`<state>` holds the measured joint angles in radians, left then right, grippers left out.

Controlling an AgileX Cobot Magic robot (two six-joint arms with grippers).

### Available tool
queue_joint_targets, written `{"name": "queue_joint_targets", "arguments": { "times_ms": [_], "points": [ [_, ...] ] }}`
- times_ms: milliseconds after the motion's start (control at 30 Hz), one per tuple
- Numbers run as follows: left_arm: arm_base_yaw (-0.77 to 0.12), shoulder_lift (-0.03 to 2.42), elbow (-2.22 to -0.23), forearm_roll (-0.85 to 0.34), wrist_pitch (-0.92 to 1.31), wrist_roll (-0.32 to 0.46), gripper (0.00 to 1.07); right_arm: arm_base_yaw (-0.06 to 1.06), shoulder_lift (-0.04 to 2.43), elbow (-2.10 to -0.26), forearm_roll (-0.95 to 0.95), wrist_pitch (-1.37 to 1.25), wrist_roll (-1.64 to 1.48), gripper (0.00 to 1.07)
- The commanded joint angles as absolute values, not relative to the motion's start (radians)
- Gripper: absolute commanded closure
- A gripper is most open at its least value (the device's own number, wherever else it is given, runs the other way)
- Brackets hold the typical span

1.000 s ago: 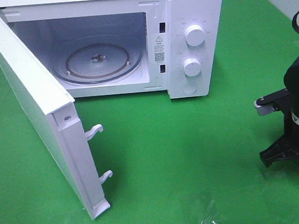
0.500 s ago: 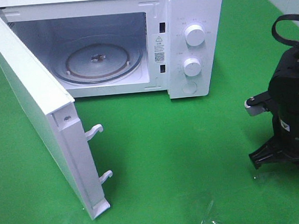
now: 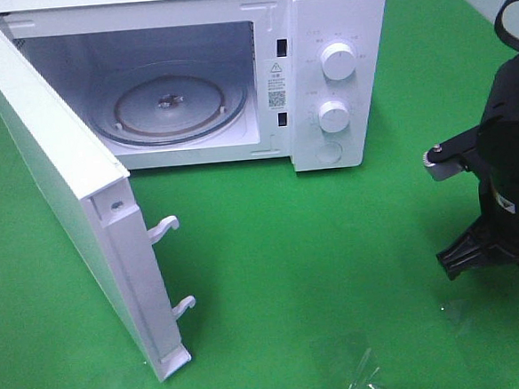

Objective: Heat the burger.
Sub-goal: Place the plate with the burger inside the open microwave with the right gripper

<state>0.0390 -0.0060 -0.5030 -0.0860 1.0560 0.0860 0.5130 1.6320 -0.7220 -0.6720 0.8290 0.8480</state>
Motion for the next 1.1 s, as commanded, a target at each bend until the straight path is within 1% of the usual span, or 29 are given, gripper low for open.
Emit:
{"name": "queue_joint_targets", "arguments": {
  "times_ms": [33,67,267,300,400,467,567,600,633,667,700,733,767,833,867,900,1000,1100],
  "points": [
    [0.04,-0.025,-0.502,-0.093,1.041,0.087,0.09,0.534,1.602,-0.721,-0.73,0.883,0.846,1.07],
    [0.04,-0.025,-0.502,-0.093,1.041,0.087,0.09,0.562,1.583,-0.721,-0.731,0.891,0.836,1.07],
    [0.04,-0.025,-0.502,-0.093,1.041,0.087,0.09,0.619,1.549,-0.689,-0.736,0.888,0.836,1.07],
    [0.04,-0.025,-0.502,-0.093,1.041,0.087,0.09,0.651,1.537,-0.665,-0.743,0.892,0.836,1.07],
    [0.04,-0.025,-0.502,-0.093,1.041,0.087,0.09,0.679,1.523,-0.644,-0.743,0.893,0.836,1.07],
    [0.04,-0.025,-0.502,-0.093,1.041,0.087,0.09,0.745,1.494,-0.602,-0.743,0.889,0.837,1.07],
    [0.04,-0.025,-0.502,-0.093,1.041,0.087,0.09,0.759,1.491,-0.594,-0.743,0.889,0.837,1.07],
    [0.04,-0.025,-0.502,-0.093,1.041,0.087,0.09,0.794,1.486,-0.581,-0.743,0.892,0.837,1.07],
    [0.04,-0.025,-0.502,-0.093,1.041,0.087,0.09,0.794,1.486,-0.581,-0.743,0.892,0.837,1.07],
    [0.04,-0.025,-0.502,-0.093,1.041,0.087,0.09,0.833,1.479,-0.572,-0.743,0.893,0.838,1.07],
    [0.04,-0.025,-0.502,-0.093,1.041,0.087,0.09,0.833,1.479,-0.572,-0.743,0.893,0.838,1.07],
    [0.04,-0.025,-0.502,-0.093,1.041,0.087,0.09,0.871,1.476,-0.57,-0.742,0.897,0.843,1.07],
    [0.04,-0.025,-0.502,-0.093,1.041,0.087,0.09,0.871,1.476,-0.57,-0.742,0.897,0.843,1.07],
    [0.04,-0.025,-0.502,-0.093,1.041,0.087,0.09,0.936,1.477,-0.57,-0.744,0.898,0.844,1.07],
    [0.04,-0.025,-0.502,-0.093,1.041,0.087,0.09,0.936,1.477,-0.57,-0.744,0.898,0.844,1.07],
    [0.04,-0.025,-0.502,-0.093,1.041,0.087,0.09,0.976,1.477,-0.57,-0.75,0.898,0.845,1.07],
    [0.04,-0.025,-0.502,-0.093,1.041,0.087,0.09,0.996,1.477,-0.57,-0.751,0.898,0.845,1.07],
    [0.04,-0.025,-0.502,-0.093,1.041,0.087,0.09,1.053,1.477,-0.571,-0.758,0.899,0.836,1.07]
  ]
}}
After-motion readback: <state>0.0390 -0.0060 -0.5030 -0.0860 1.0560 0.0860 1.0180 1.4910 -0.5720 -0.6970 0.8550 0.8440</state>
